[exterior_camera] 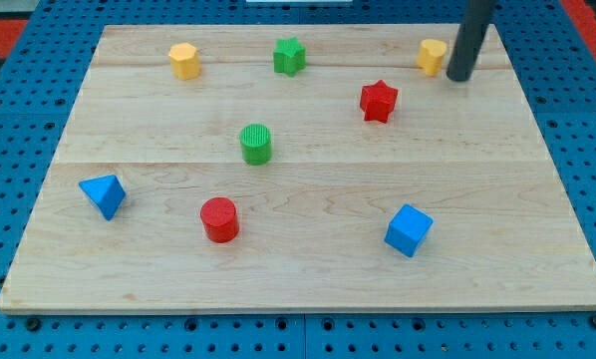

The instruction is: Place the blue cube in between the green star and the green circle

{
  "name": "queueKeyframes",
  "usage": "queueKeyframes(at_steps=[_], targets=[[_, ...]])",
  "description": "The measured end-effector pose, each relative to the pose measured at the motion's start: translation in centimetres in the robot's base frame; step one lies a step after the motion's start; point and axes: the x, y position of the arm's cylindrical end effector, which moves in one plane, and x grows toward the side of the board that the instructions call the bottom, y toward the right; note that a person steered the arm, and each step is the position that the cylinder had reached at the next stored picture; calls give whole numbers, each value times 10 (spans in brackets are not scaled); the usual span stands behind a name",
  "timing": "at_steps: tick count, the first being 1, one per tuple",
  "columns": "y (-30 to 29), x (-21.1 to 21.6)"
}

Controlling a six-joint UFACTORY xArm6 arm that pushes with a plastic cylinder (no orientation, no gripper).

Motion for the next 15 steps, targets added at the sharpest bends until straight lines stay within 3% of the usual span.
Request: queueKeyframes(at_steps=[3,4,5,9,11,13,15], targets=[[8,213],[-22,261],[-59,263],[-58,256],[-75,233],[-149,190],[-153,138]])
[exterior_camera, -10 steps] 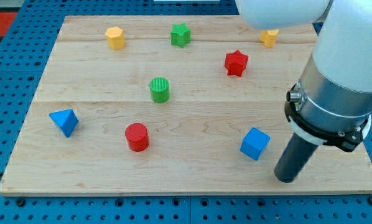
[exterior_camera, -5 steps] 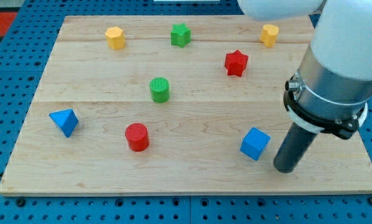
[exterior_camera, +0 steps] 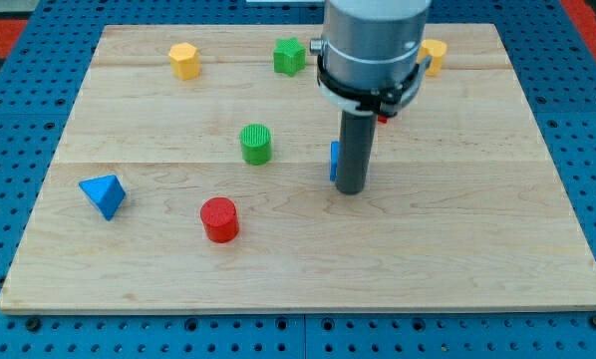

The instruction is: Place the blue cube in between the green star and the green circle

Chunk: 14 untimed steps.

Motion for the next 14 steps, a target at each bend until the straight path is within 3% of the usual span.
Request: queueKeyframes(at_steps=[5,7,9,12,14], targets=[[27,-129],[-39,-125],[-39,-91],[-57,-127],[-26,-94]])
